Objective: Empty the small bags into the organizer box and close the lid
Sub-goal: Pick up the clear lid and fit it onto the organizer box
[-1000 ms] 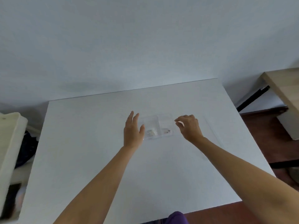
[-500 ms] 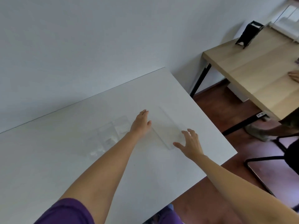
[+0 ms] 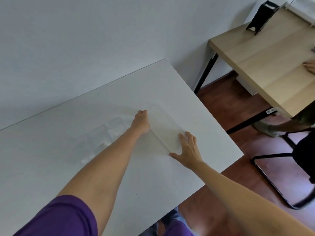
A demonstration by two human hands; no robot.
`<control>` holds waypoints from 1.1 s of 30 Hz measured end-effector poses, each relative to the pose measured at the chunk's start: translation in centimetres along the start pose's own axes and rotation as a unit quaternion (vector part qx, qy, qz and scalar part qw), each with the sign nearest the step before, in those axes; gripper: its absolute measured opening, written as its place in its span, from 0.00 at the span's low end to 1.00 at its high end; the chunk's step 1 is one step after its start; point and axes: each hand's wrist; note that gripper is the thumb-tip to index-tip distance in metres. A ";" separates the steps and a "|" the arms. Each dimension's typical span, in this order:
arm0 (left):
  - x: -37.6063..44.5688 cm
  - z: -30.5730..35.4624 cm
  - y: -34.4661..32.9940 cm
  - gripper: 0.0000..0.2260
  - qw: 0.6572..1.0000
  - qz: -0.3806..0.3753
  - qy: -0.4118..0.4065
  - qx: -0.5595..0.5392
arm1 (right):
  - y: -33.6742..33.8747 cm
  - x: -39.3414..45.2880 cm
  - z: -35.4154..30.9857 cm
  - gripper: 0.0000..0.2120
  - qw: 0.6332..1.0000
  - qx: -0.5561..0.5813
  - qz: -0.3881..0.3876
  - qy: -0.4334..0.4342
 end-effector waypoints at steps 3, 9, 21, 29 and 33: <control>-0.2 -0.2 1.0 0.27 1.000 0.016 -0.025 -0.010 | 0.8 0.4 0.7 0.45 0.999 0.032 -0.013 0.008; -2.0 -1.4 3.4 0.28 0.992 0.104 -0.070 -0.003 | 4.1 1.4 0.7 0.41 0.995 0.052 -0.014 0.082; -9.2 -7.5 10.6 0.13 0.946 0.302 -0.037 -0.110 | 11.0 2.4 -9.3 0.27 0.952 0.211 0.053 0.214; -16.2 -12.7 12.4 0.08 0.924 0.331 0.051 -0.185 | 10.4 2.0 -18.2 0.21 0.942 0.233 0.073 0.230; -19.4 -15.2 12.4 0.04 0.908 0.330 0.090 -0.241 | 8.4 1.7 -21.5 0.10 0.941 0.218 0.047 0.255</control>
Point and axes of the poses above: each hand's wrist, its own x-axis towards the middle knuckle, its own y-axis out of the back of the hand, z = x × y, and after that the axes turned 10 degrees about -y, right-handed
